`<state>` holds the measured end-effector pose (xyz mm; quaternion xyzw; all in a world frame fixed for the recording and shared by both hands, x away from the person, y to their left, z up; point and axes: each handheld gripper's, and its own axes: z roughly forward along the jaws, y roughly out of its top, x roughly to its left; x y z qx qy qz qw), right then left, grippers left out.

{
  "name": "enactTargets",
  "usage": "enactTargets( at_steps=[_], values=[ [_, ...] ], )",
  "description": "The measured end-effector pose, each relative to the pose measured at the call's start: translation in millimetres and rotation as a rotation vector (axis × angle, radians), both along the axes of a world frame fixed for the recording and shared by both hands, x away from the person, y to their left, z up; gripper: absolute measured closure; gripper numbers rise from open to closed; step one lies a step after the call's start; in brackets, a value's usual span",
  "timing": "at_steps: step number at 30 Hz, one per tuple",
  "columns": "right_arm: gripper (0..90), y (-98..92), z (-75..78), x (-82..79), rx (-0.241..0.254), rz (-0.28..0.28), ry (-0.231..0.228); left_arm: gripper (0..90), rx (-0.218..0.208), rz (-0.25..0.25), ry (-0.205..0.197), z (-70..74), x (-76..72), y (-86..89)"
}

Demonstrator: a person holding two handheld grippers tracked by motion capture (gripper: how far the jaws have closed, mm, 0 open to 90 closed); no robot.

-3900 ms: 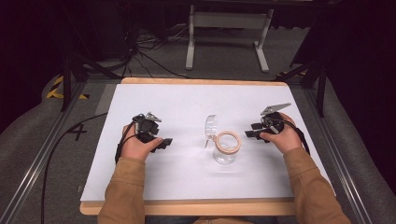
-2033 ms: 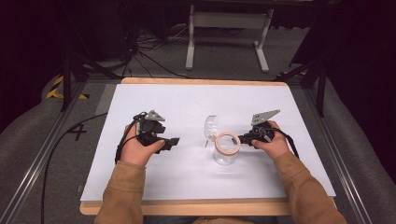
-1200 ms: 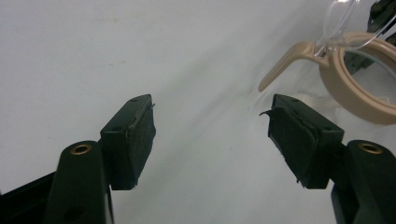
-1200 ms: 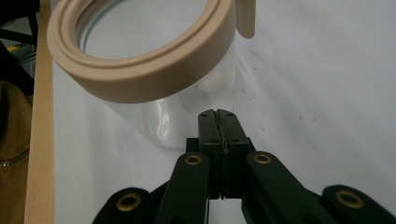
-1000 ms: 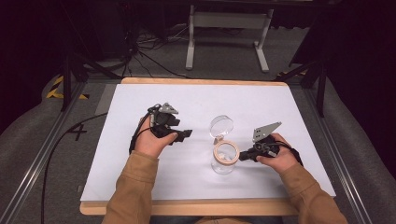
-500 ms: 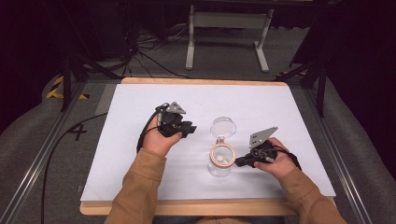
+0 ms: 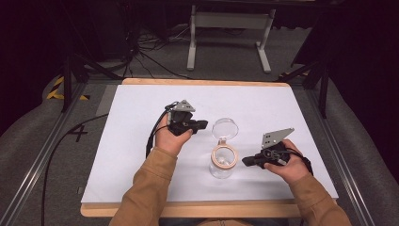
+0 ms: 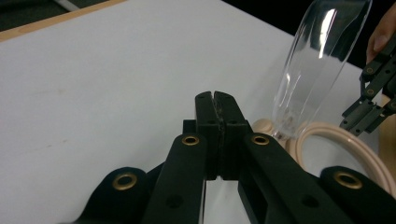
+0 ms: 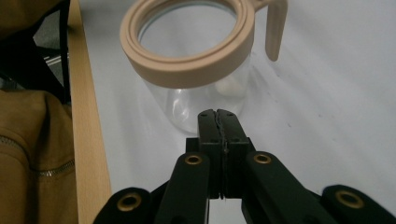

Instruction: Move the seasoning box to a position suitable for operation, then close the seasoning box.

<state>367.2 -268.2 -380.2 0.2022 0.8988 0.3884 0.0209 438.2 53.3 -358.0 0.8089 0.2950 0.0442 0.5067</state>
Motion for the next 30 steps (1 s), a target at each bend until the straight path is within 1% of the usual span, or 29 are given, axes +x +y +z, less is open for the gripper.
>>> enactTargets(
  at_steps=[1,3,5,7,9,11,12,13,14,15,16,17,18,19,21,22,23,24,25,27,30],
  values=[
    [90.0,-0.4,2.9,-1.4,0.011,-0.005,-0.003,89.8,-0.017,-0.001,0.001,-0.7,0.4,-0.8],
    [90.0,0.2,7.9,-3.7,0.029,-0.014,-0.004,89.8,-0.040,0.000,0.014,-2.3,0.1,-1.8],
    [90.0,1.9,12.6,-5.4,0.048,-0.027,-0.007,89.8,-0.041,-0.006,0.015,-2.9,0.4,-2.9],
    [90.0,2.6,14.0,-6.2,0.056,-0.032,-0.006,89.8,-0.043,-0.007,0.013,-3.3,0.0,-4.1],
    [90.0,5.4,18.7,-8.7,0.094,-0.051,-0.010,89.5,-0.045,-0.015,0.015,-3.8,-1.6,-6.5],
    [90.0,8.3,21.8,-10.3,0.135,-0.067,-0.019,89.4,-0.030,-0.017,0.008,-3.2,-3.2,-7.6],
    [90.0,10.4,23.6,-11.1,0.168,-0.084,-0.023,89.3,-0.031,-0.022,0.007,-3.1,-3.5,-7.6],
    [90.0,11.2,24.2,-11.1,0.181,-0.088,-0.027,89.3,-0.042,-0.023,0.001,-3.7,-4.0,-8.2],
    [90.0,12.6,24.8,-11.5,0.198,-0.096,-0.027,89.4,-0.031,-0.025,0.003,-2.9,-4.9,-8.0],
    [90.0,13.9,25.0,-11.4,0.212,-0.102,-0.039,89.4,-0.034,-0.027,-0.004,-2.9,-5.4,-8.4],
    [90.0,13.9,25.0,-11.4,0.212,-0.102,-0.039,89.4,-0.034,-0.027,-0.004,-2.9,-5.4,-8.4],
    [90.0,15.1,25.4,-11.8,0.225,-0.109,-0.040,89.4,-0.032,-0.028,-0.007,-2.3,-6.6,-8.5],
    [90.0,17.2,25.8,-11.7,0.248,-0.114,-0.050,89.5,-0.023,-0.030,-0.003,-1.5,-7.5,-8.1],
    [90.0,18.3,26.2,-11.8,0.255,-0.116,-0.057,89.5,-0.038,-0.035,-0.016,-2.3,-7.2,-8.8],
    [90.0,20.8,26.3,-12.0,0.269,-0.118,-0.069,89.6,-0.036,-0.037,-0.016,-2.7,-7.8,-8.6],
    [90.0,22.3,26.2,-11.9,0.277,-0.119,-0.074,89.6,-0.028,-0.039,-0.012,-2.7,-7.9,-8.2],
    [90.0,22.9,26.1,-11.9,0.280,-0.120,-0.075,89.6,-0.040,-0.041,-0.012,-3.9,-8.0,-8.8],
    [90.0,24.0,26.3,-12.1,0.283,-0.121,-0.076,89.6,-0.031,-0.044,-0.016,-3.6,-8.1,-8.4],
    [90.0,24.7,26.4,-11.9,0.285,-0.119,-0.080,89.6,-0.032,-0.043,-0.012,-3.6,-8.8,-8.6],
    [90.0,26.5,26.8,-12.2,0.288,-0.115,-0.082,89.7,-0.046,-0.051,-0.017,-3.6,-9.5,-9.1],
    [90.0,28.5,27.0,-12.4,0.290,-0.115,-0.083,89.6,-0.042,-0.063,-0.012,-3.4,-10.3,-9.5]
  ],
)
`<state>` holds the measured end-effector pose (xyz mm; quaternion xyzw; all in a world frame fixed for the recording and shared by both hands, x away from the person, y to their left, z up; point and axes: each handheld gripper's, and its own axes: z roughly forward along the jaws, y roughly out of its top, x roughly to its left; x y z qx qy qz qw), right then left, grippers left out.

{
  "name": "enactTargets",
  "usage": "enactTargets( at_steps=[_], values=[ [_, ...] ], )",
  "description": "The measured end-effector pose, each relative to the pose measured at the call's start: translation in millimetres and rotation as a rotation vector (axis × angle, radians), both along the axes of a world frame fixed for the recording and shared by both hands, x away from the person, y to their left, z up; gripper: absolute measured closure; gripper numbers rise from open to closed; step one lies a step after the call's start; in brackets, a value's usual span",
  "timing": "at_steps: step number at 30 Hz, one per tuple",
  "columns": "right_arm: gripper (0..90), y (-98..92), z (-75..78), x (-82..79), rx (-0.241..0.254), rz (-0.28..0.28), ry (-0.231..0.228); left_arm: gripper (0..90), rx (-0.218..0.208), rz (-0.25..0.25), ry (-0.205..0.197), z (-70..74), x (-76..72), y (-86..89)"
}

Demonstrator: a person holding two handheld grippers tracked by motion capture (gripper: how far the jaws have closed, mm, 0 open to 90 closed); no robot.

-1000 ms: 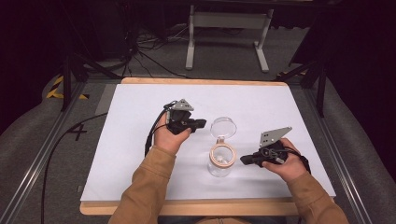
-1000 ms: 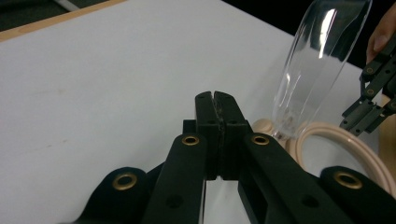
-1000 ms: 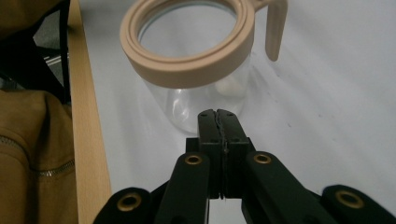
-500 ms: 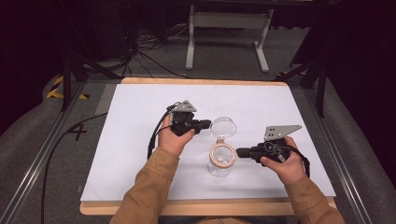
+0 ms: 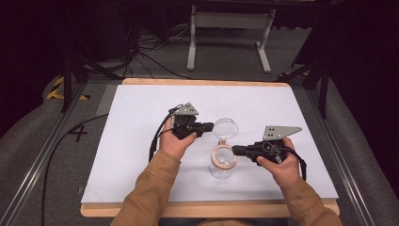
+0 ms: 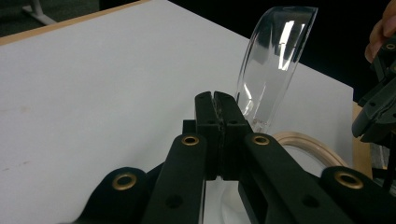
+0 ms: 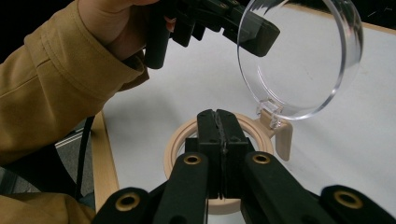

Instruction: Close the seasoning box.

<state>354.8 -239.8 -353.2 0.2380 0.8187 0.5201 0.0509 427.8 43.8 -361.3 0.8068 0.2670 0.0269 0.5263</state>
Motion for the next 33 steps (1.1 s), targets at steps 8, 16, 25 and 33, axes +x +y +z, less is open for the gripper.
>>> enactTargets(
  at_steps=[8,16,25,33],
  values=[
    [90.0,2.6,1.3,0.9,0.009,0.004,0.001,89.5,-0.008,-0.031,0.005,0.5,-3.8,0.8],
    [90.0,4.9,3.6,-0.1,0.009,0.015,-0.001,89.6,-0.001,-0.054,0.003,4.2,-7.8,3.7],
    [90.0,5.5,6.5,-2.5,0.010,0.024,0.005,89.6,-0.023,-0.100,0.041,6.3,-11.3,4.7],
    [90.0,6.0,7.3,-4.4,0.005,0.036,0.010,88.6,-0.032,-0.093,0.052,7.6,-11.0,8.3]
  ],
)
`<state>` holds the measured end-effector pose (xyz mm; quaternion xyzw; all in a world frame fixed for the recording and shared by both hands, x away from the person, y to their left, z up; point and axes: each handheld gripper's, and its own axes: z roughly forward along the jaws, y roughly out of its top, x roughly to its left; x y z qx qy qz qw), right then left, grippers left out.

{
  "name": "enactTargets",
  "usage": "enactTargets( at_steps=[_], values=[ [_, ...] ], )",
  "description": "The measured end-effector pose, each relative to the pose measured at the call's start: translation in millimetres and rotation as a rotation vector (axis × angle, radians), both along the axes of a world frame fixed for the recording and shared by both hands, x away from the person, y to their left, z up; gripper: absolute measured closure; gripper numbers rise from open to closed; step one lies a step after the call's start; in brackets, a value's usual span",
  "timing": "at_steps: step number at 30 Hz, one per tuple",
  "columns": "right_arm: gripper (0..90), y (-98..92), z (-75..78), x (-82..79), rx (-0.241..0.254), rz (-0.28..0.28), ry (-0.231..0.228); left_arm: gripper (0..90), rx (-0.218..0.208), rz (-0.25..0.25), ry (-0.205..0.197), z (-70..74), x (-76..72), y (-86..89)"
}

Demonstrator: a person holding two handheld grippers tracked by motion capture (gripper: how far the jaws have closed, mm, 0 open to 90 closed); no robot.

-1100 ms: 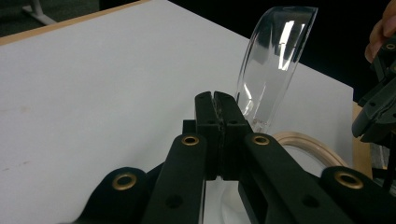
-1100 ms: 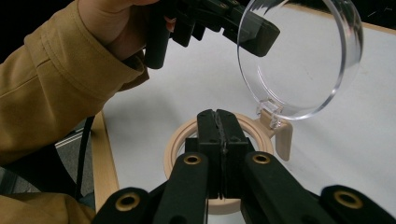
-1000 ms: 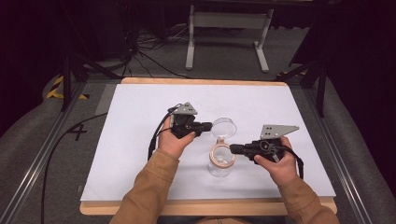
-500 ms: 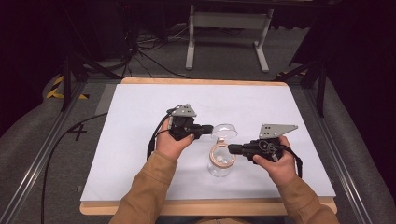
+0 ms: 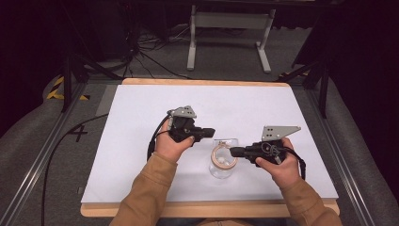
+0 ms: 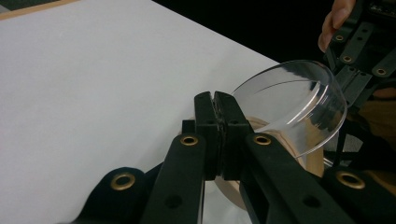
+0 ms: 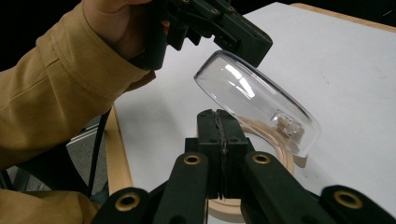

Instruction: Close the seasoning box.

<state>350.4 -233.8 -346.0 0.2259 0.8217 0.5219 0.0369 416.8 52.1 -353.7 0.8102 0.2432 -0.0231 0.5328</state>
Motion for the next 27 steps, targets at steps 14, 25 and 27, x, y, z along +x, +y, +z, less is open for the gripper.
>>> enactTargets(
  at_steps=[14,25,27],
  values=[
    [90.0,4.7,0.8,-5.8,-0.041,0.048,0.055,78.7,0.085,-0.005,0.004,8.3,0.0,19.4],
    [90.0,7.6,-2.0,-9.3,-0.113,0.074,0.118,78.2,0.098,-0.018,0.019,8.1,1.0,20.2],
    [90.0,8.0,-3.0,-9.1,-0.127,0.078,0.128,78.2,0.100,-0.017,0.022,7.9,1.2,20.3]
  ],
)
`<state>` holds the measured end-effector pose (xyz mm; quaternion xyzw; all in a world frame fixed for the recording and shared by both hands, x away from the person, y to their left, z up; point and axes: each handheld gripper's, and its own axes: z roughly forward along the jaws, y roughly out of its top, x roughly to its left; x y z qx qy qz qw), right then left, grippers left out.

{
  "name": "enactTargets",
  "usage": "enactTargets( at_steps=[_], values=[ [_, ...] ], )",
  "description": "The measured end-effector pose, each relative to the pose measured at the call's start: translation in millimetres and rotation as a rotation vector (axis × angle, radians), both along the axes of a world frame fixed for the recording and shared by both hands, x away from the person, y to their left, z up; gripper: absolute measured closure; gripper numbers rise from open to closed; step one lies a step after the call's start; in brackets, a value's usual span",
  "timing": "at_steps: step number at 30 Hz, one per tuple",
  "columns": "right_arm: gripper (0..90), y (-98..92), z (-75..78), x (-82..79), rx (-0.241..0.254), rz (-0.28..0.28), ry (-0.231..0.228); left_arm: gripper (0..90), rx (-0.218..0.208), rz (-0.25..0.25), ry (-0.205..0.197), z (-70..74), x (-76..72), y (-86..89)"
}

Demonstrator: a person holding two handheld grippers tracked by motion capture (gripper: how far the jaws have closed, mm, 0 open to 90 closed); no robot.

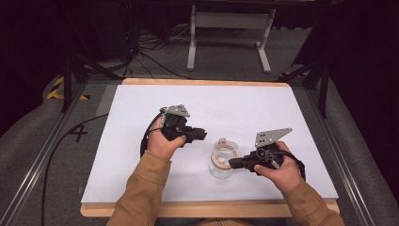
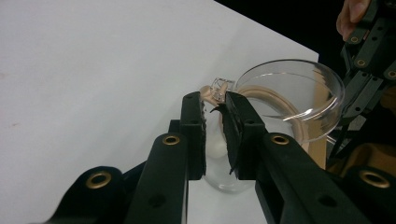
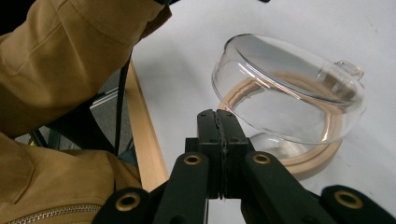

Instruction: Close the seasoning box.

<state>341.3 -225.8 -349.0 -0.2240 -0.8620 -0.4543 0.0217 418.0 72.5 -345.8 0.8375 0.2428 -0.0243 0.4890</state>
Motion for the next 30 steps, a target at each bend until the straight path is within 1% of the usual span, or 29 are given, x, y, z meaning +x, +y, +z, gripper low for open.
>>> enactTargets(
  at_steps=[5,8,12,13,14,17,20,21,25,30],
  values=[
    [90.0,0.8,-2.3,0.5,-0.026,0.011,0.026,77.3,0.016,-0.005,0.006,-0.3,-0.1,-0.8],
    [90.0,1.2,-3.9,1.3,-0.035,0.015,0.034,77.2,0.013,-0.009,0.010,-1.2,-0.3,-2.7],
    [90.0,1.9,-6.4,1.9,-0.052,0.021,0.053,76.8,0.020,-0.011,0.011,-1.3,0.1,-2.5],
    [90.0,2.3,-7.0,2.0,-0.054,0.024,0.055,76.8,0.027,-0.015,0.009,-1.1,0.5,-2.0],
    [90.0,2.4,-7.4,2.0,-0.059,0.024,0.060,76.8,0.034,-0.018,0.016,-1.0,0.4,-1.8],
    [90.0,2.7,-9.7,2.8,-0.067,0.032,0.075,75.6,0.028,-0.016,0.017,-2.3,0.2,-4.1],
    [90.0,2.9,-11.5,3.5,-0.076,0.037,0.084,75.5,0.046,-0.025,0.016,-2.9,-0.1,-6.2],
    [90.0,2.9,-11.6,3.4,-0.077,0.039,0.086,75.5,0.045,-0.027,0.009,-3.3,0.4,-6.6],
    [90.0,2.3,-11.5,2.8,-0.082,0.043,0.094,75.5,0.043,-0.023,0.017,-2.9,0.2,-5.4],
    [90.0,0.8,-8.8,2.4,-0.069,0.042,0.084,74.5,0.039,-0.012,0.015,-2.6,0.1,-5.0]
  ],
)
